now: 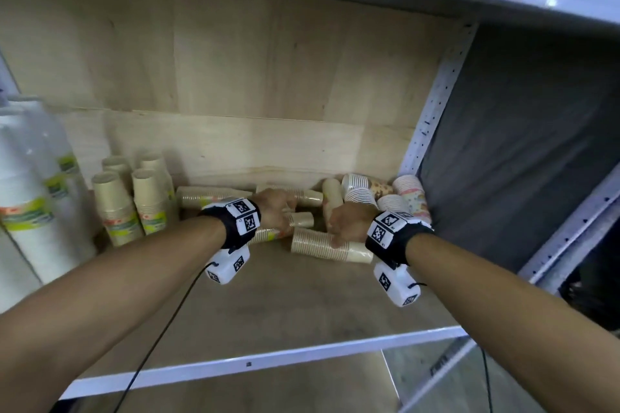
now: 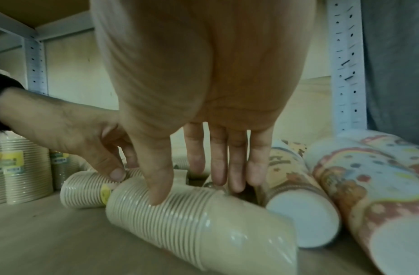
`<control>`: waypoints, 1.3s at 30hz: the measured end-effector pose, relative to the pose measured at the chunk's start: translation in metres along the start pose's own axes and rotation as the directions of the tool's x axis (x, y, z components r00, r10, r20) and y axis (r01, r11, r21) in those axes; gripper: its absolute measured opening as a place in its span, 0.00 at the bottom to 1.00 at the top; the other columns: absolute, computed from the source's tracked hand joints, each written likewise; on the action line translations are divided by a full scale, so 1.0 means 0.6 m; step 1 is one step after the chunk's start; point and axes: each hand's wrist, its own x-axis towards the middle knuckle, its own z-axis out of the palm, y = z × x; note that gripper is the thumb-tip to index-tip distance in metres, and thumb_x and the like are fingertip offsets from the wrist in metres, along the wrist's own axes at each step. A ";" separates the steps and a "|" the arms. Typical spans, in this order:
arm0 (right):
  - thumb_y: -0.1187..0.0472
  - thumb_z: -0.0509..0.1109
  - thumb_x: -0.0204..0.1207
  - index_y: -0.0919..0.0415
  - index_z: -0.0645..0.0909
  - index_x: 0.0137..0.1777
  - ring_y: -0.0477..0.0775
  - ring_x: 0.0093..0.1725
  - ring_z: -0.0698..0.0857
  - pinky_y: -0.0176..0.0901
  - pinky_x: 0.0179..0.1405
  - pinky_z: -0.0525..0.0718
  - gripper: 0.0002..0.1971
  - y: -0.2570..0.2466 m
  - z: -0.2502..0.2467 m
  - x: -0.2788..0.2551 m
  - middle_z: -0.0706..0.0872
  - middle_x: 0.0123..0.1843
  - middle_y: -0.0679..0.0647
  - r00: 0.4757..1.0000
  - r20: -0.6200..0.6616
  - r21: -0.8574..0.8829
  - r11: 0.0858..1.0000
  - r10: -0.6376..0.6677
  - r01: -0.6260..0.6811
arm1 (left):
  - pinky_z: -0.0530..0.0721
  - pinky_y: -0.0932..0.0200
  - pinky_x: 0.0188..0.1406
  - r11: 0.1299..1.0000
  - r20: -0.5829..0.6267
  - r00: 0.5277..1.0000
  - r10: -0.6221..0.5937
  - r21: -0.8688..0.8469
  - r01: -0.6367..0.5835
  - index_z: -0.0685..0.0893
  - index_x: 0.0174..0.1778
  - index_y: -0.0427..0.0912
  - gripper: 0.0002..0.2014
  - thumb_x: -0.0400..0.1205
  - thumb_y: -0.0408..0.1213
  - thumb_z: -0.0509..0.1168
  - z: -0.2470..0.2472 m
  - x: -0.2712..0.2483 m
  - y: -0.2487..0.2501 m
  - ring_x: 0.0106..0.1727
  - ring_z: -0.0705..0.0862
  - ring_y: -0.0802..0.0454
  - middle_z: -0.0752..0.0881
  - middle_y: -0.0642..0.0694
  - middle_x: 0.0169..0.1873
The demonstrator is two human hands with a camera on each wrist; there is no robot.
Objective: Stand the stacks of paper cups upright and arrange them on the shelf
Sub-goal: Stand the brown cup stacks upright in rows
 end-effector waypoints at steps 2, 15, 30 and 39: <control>0.47 0.79 0.67 0.57 0.85 0.60 0.57 0.57 0.85 0.53 0.57 0.84 0.23 0.008 0.007 -0.003 0.87 0.56 0.53 1.000 0.014 -0.006 1.000 -0.004 0.004 | 0.81 0.53 0.63 1.000 0.001 1.000 0.003 0.026 -0.003 0.78 0.72 0.50 0.30 0.72 0.41 0.77 0.006 0.004 -0.004 0.66 0.81 0.47 0.80 0.48 0.69; 0.48 0.81 0.65 0.56 0.74 0.75 0.58 0.71 0.76 0.41 0.55 0.72 0.38 0.025 0.045 0.006 0.77 0.73 0.52 0.996 0.094 -0.010 1.000 -0.005 0.006 | 0.82 0.50 0.60 0.988 0.045 0.999 0.004 0.156 -0.011 0.76 0.71 0.51 0.32 0.71 0.44 0.79 0.021 0.006 -0.009 0.61 0.82 0.47 0.83 0.48 0.63; 0.46 0.81 0.63 0.51 0.76 0.73 0.53 0.66 0.76 0.47 0.59 0.77 0.36 0.009 -0.010 0.004 0.77 0.64 0.47 0.986 0.165 -0.128 0.991 -0.007 0.028 | 0.79 0.53 0.66 0.999 0.059 0.998 -0.021 0.041 0.019 0.69 0.79 0.52 0.41 0.70 0.44 0.79 -0.001 -0.001 -0.023 0.69 0.79 0.48 0.77 0.52 0.72; 0.50 0.82 0.65 0.50 0.81 0.68 0.52 0.63 0.80 0.43 0.56 0.77 0.30 -0.048 -0.074 0.001 0.80 0.64 0.46 0.995 0.006 -0.030 0.995 -0.096 0.096 | 0.84 0.50 0.55 0.992 -0.021 1.000 -0.019 -0.127 0.016 0.73 0.66 0.47 0.34 0.66 0.42 0.81 -0.039 -0.030 -0.043 0.57 0.82 0.49 0.82 0.50 0.57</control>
